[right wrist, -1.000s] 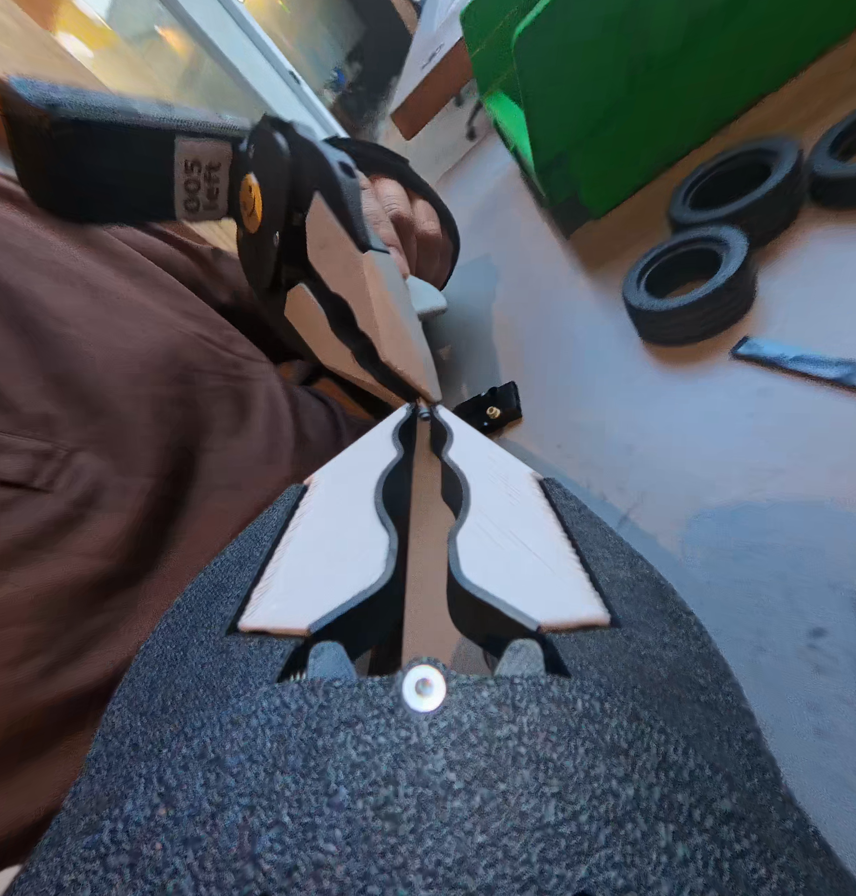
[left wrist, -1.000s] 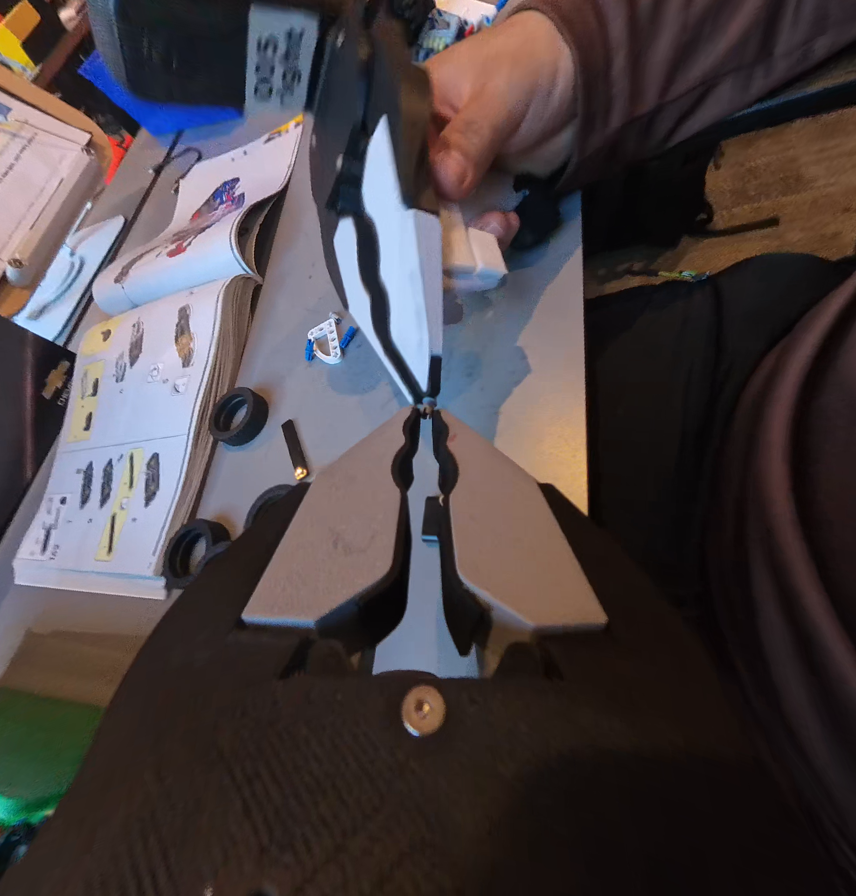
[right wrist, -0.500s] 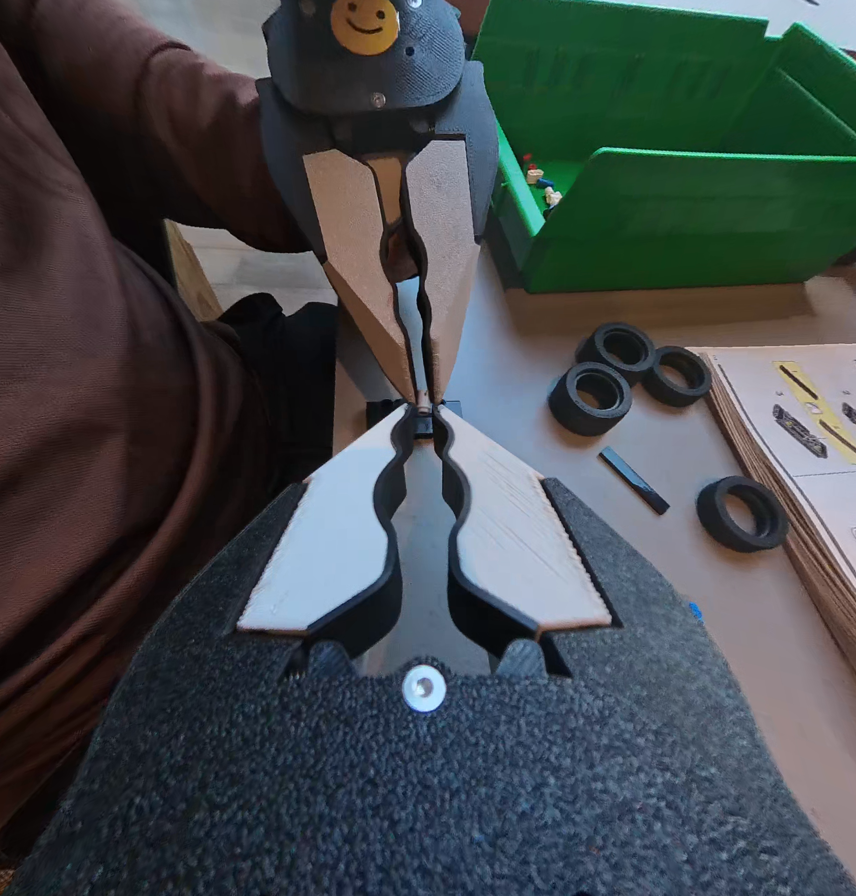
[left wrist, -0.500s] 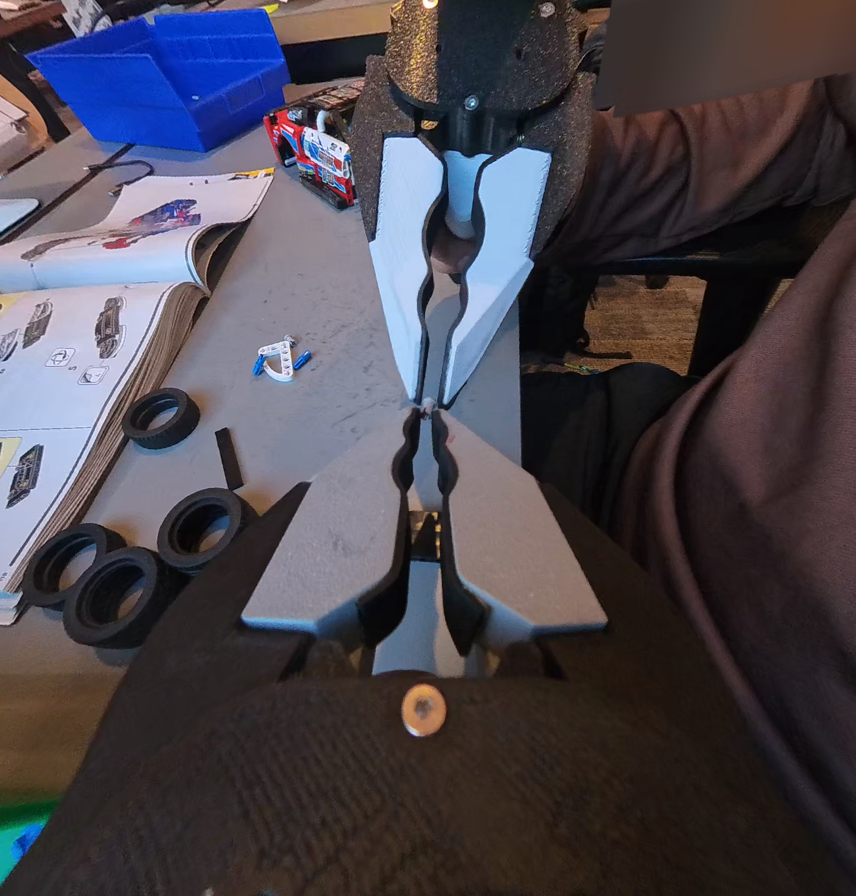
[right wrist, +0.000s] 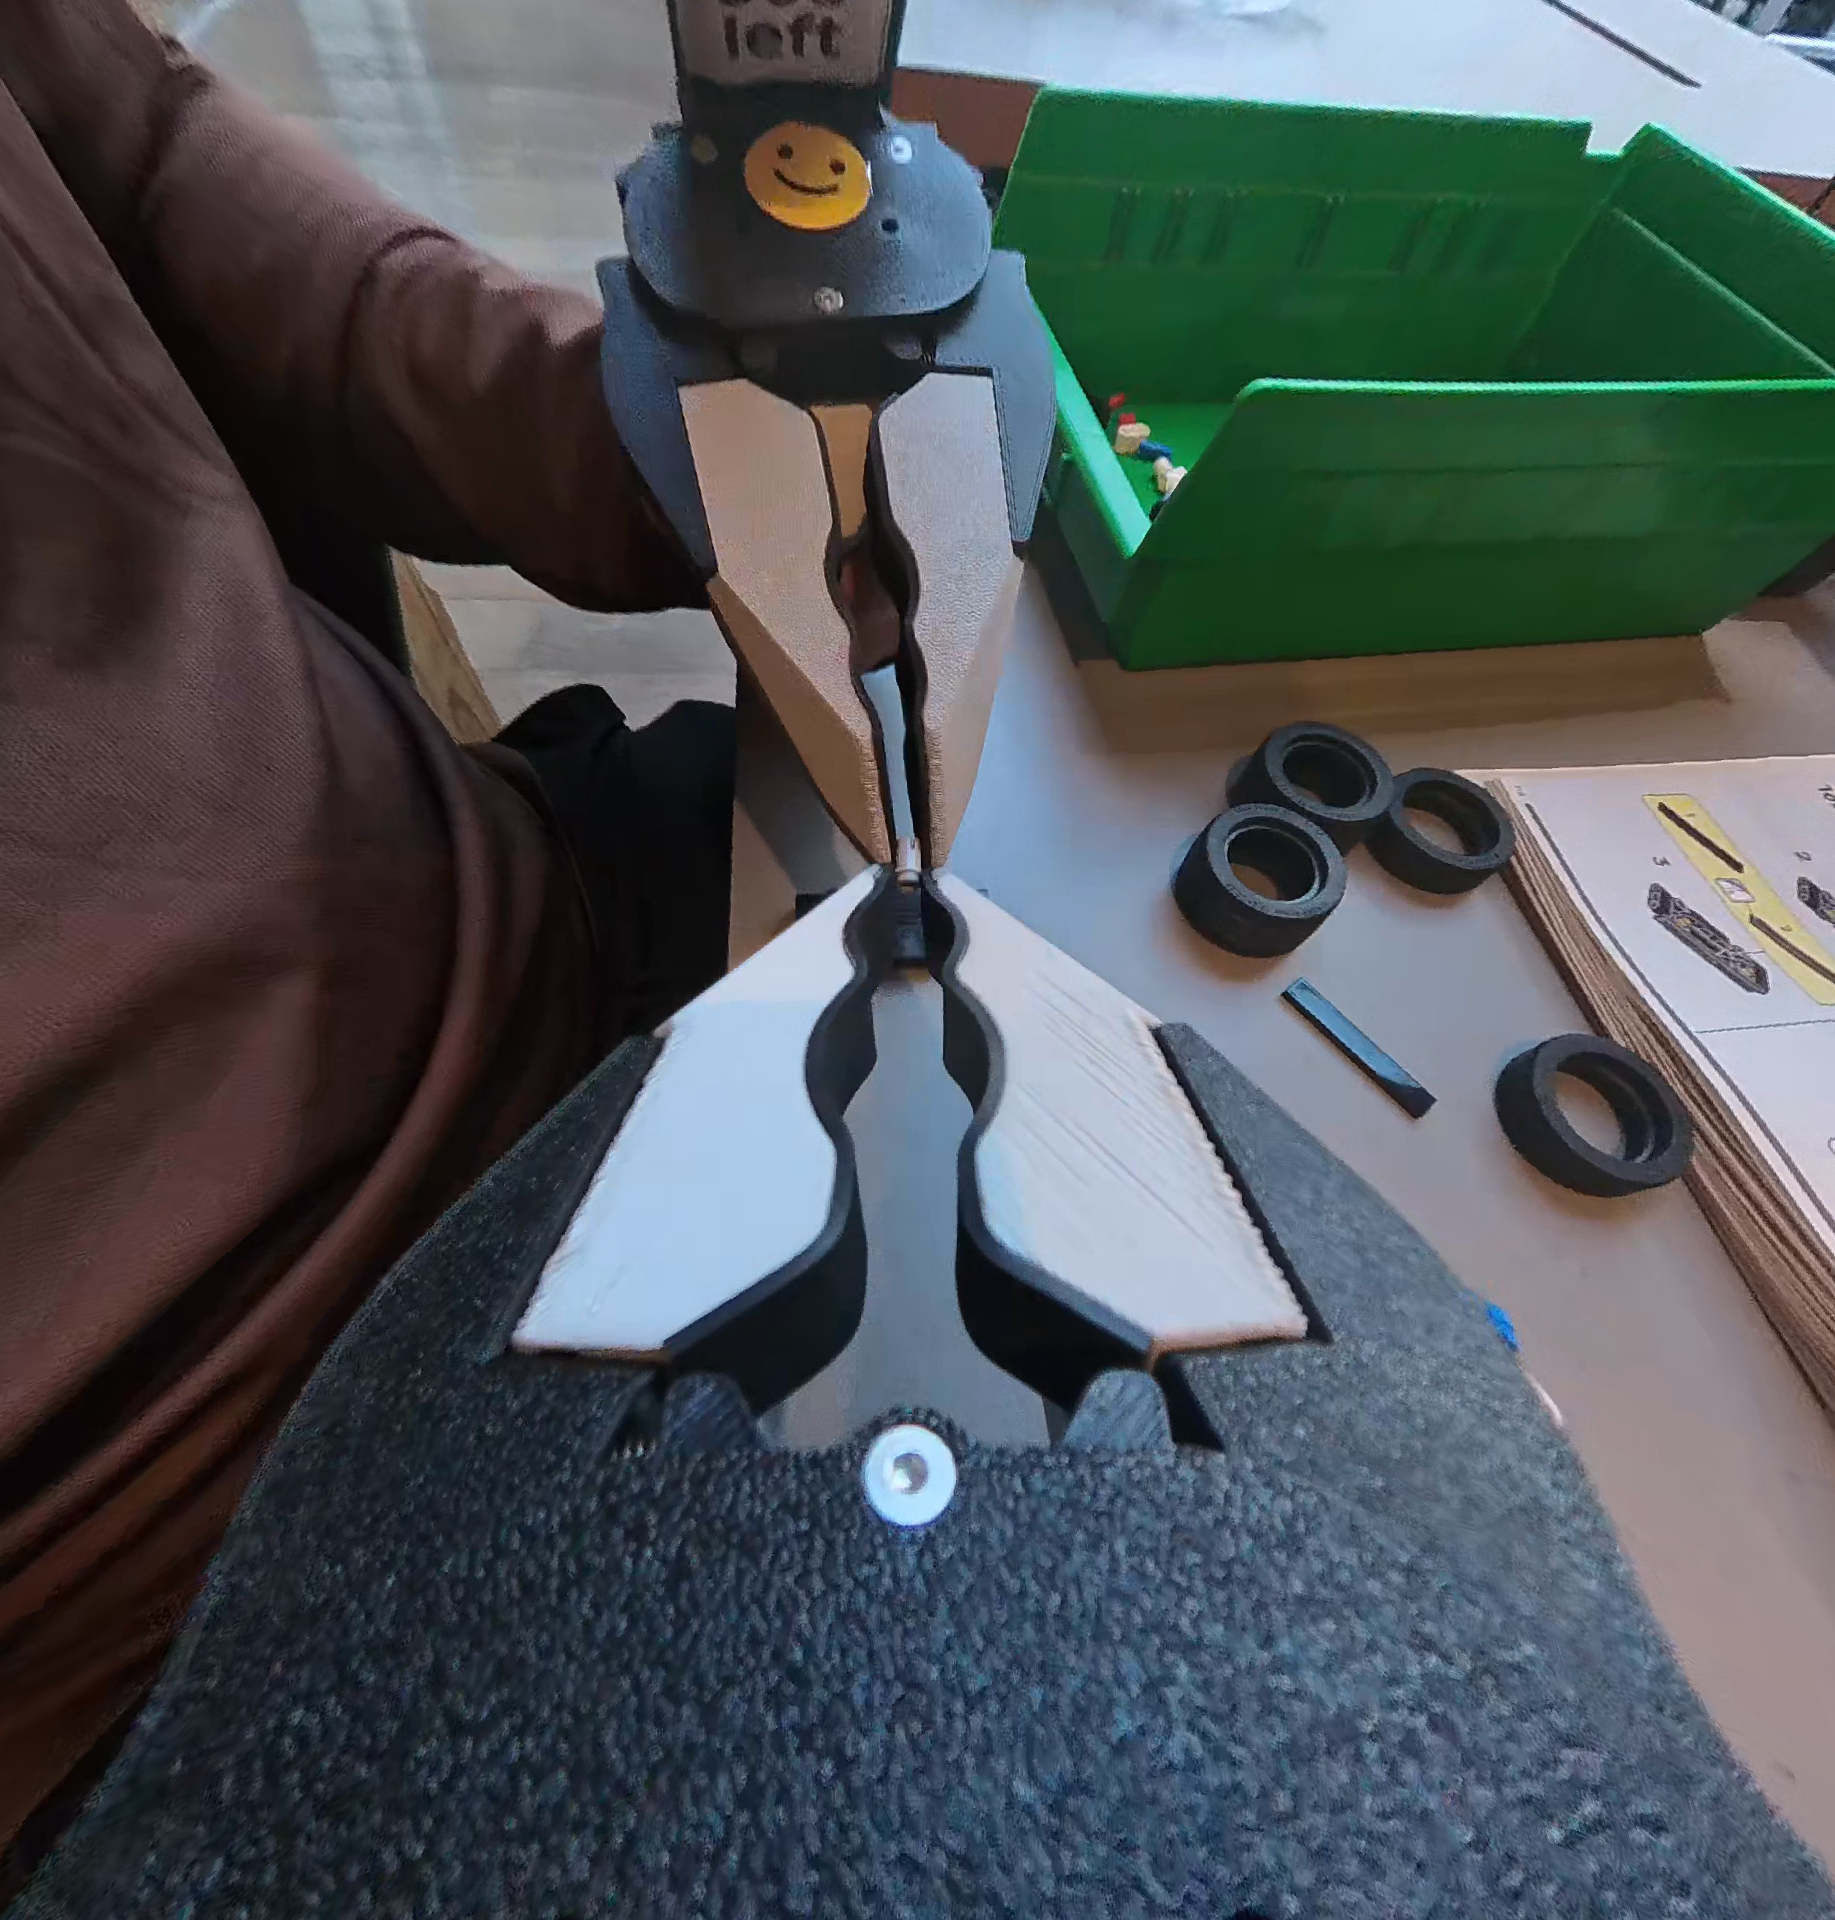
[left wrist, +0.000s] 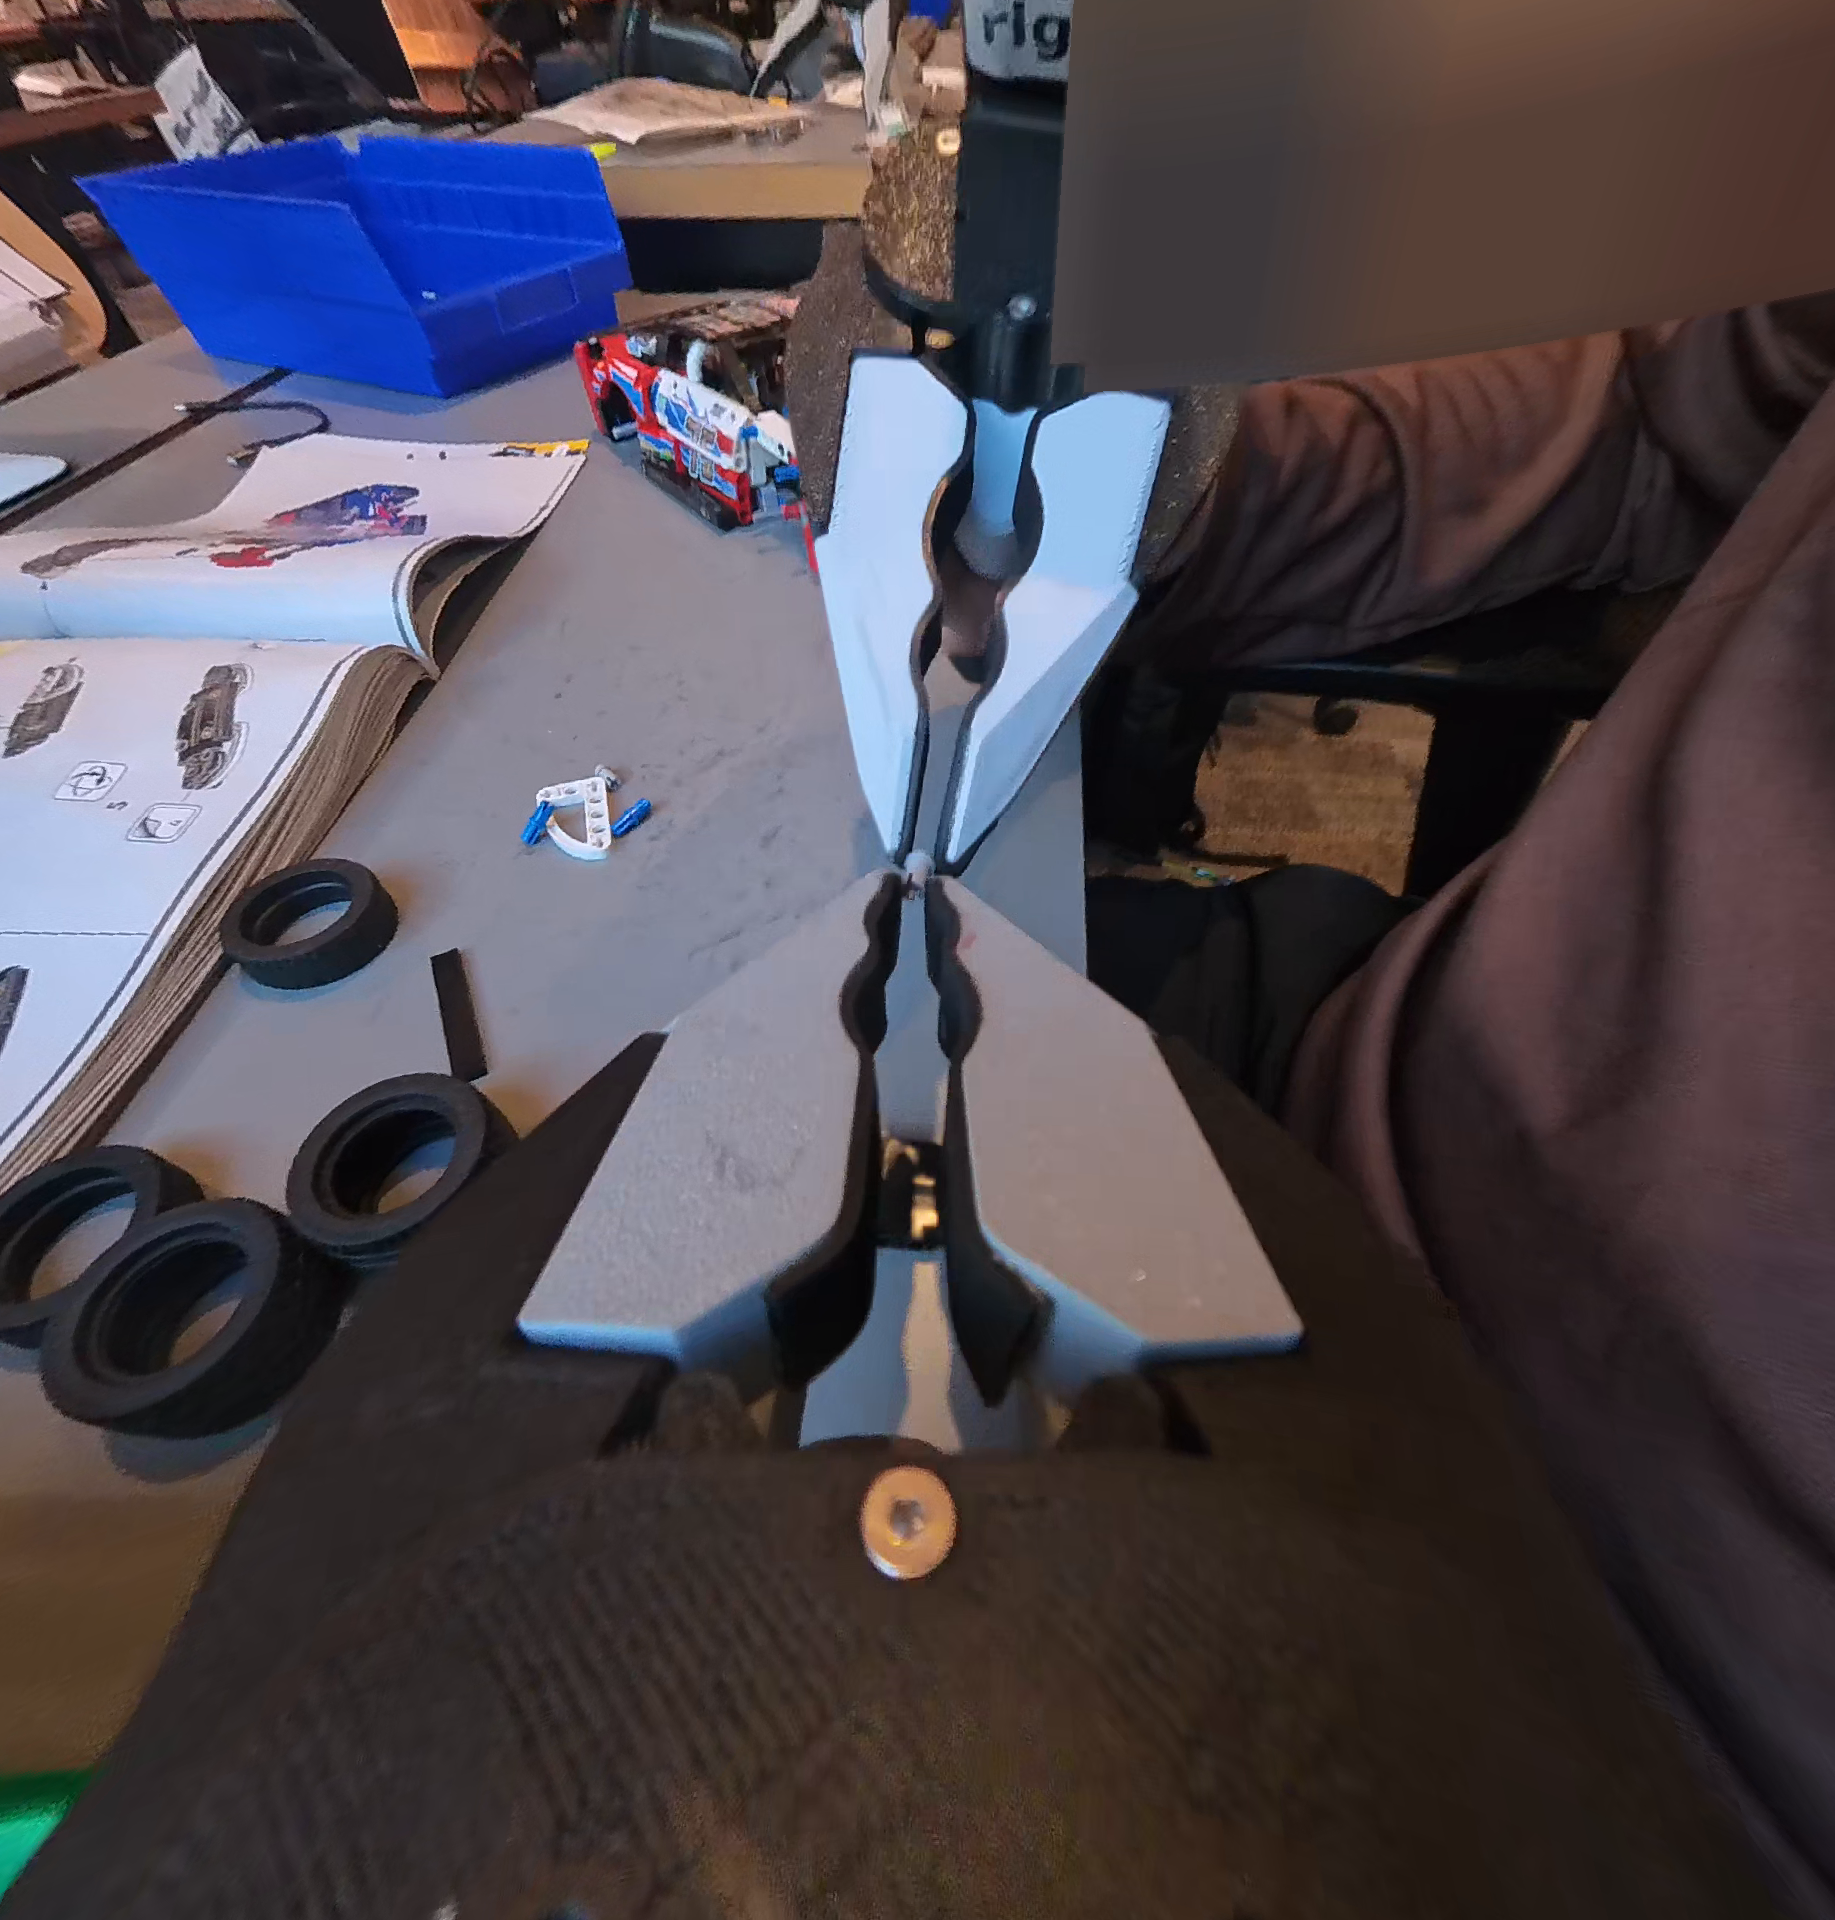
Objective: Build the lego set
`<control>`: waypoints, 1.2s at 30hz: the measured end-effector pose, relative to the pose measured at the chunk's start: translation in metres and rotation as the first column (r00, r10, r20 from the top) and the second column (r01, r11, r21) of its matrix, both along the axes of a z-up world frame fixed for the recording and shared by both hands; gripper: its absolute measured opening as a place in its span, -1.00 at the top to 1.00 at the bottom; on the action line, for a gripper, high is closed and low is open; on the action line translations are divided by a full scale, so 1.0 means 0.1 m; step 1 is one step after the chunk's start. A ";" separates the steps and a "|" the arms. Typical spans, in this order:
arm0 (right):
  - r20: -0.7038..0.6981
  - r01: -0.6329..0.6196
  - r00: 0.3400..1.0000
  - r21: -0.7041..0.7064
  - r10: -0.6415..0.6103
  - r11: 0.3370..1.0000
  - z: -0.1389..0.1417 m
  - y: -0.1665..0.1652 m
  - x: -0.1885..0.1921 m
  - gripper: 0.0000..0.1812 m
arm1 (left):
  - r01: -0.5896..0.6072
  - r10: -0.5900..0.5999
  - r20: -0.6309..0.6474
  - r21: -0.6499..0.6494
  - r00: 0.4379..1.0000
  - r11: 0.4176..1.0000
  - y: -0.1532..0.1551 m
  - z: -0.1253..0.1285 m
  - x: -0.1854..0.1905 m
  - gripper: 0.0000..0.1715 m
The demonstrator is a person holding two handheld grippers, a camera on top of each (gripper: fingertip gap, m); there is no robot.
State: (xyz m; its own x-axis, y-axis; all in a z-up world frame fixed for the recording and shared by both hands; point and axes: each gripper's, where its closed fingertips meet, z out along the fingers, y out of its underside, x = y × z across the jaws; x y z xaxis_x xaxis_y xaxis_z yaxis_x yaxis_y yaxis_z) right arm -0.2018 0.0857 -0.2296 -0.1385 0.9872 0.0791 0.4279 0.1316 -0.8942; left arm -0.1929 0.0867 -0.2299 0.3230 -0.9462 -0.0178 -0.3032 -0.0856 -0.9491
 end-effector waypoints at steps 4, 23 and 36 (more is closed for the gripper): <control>-0.063 -0.007 0.998 -0.028 0.005 1.000 0.12 -0.02 0.00 0.96 | 0.013 -0.010 0.104 -0.028 0.995 1.000 -0.02 0.12 0.00 0.97; -0.144 -0.037 0.989 -0.095 0.023 0.995 0.25 -0.04 -0.03 0.95 | 0.006 -0.001 0.227 -0.022 0.974 1.000 -0.03 0.25 -0.01 0.97; 0.126 0.157 0.982 -0.120 -0.142 0.980 -0.37 0.12 0.06 0.96 | -0.085 0.038 -0.208 -0.225 0.977 0.971 0.03 -0.33 -0.37 0.15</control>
